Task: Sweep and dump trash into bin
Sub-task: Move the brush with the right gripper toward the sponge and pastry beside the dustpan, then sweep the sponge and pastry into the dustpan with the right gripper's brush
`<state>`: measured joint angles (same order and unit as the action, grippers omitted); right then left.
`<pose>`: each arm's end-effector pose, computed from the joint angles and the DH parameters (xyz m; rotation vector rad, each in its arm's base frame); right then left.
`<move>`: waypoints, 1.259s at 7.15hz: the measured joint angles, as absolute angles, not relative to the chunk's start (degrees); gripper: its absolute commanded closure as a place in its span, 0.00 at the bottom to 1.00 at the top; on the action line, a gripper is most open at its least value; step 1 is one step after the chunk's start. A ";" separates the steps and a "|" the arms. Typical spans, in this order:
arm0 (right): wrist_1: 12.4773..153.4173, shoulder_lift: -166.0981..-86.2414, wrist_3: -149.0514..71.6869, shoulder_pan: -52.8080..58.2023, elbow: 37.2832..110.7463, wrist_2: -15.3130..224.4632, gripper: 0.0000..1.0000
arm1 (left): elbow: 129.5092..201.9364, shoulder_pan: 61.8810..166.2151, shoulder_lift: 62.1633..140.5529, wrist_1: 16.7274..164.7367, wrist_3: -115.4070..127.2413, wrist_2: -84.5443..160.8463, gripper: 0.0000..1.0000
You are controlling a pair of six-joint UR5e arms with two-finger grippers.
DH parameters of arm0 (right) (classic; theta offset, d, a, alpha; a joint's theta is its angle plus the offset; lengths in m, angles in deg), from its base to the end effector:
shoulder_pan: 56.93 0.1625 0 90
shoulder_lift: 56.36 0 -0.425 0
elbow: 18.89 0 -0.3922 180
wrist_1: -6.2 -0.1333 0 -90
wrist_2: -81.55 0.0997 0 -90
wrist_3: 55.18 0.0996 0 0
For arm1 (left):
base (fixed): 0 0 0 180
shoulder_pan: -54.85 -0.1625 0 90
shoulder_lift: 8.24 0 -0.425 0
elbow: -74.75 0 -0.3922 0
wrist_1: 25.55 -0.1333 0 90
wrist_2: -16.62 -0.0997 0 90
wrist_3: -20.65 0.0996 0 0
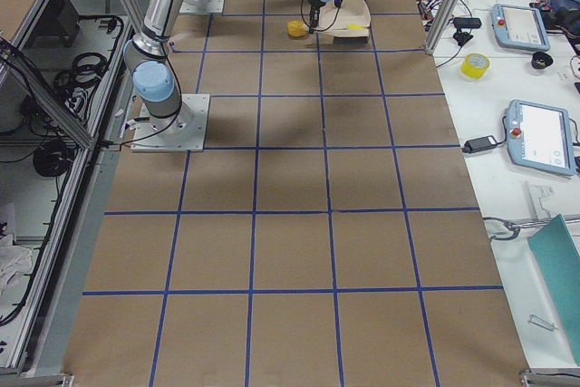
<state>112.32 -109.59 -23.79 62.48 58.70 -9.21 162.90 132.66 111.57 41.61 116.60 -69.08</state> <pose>0.4568 -0.5416 0.2283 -0.0513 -3.0517 -0.1794 -0.0007 -0.6632 0.2396 -2.0158 -2.2558 0.0126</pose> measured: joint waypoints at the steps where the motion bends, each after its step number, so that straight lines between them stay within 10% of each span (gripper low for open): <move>1: 112.38 -108.36 -23.70 63.43 56.76 -8.10 1.00 | 163.07 132.73 111.53 41.64 116.54 -69.07 1.00; 9: 102.29 -108.10 -18.48 65.64 49.78 -0.32 1.00 | 163.85 132.76 110.97 41.34 116.90 -69.07 1.00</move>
<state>102.29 -108.10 -18.48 65.64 49.78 -0.32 163.85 132.76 110.97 41.34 116.90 -69.07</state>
